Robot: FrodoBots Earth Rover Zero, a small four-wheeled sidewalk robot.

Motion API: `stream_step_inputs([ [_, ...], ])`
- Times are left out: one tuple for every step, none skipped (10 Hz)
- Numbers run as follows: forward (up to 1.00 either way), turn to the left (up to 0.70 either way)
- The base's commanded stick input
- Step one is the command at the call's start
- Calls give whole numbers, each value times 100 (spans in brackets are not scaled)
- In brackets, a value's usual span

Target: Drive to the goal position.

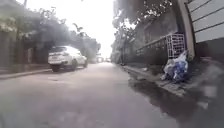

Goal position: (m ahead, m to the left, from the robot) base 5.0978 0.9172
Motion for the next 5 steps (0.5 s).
stream_step_inputs([
  [100, 0],
  [100, 0],
  [100, 0],
  [100, 0],
  [100, 0],
])
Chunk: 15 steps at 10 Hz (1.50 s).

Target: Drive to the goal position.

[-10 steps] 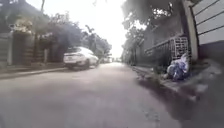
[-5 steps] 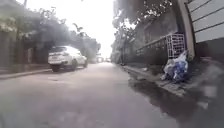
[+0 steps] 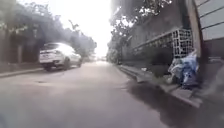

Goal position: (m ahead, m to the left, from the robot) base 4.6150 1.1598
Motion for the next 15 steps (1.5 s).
stream_step_inputs([
  [100, 0],
  [100, -7],
  [100, -29],
  [100, -30],
  [100, -25],
  [100, -7],
  [100, 0],
  [100, 0],
  [100, 0],
  [100, 0],
  [100, 0],
  [100, 0],
  [100, 0],
  [100, 0],
  [100, 0],
])
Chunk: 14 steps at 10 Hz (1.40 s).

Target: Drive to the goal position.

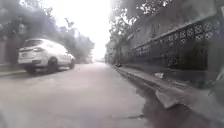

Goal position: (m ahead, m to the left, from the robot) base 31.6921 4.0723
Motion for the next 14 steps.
stream_step_inputs([
  [100, 0],
  [100, 0],
  [100, 0],
  [100, 0],
  [100, 0],
  [100, 0],
  [100, 0],
  [100, 0],
  [100, 0],
  [100, 0],
  [100, 0],
  [100, 0],
  [100, 0],
  [100, 0],
])
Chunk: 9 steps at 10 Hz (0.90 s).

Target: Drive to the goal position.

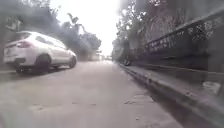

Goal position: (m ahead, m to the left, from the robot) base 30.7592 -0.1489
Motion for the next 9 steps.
stream_step_inputs([
  [100, 0],
  [100, 0],
  [100, 0],
  [100, 0],
  [100, 0],
  [100, 0],
  [100, 0],
  [100, 0],
  [100, 0],
])
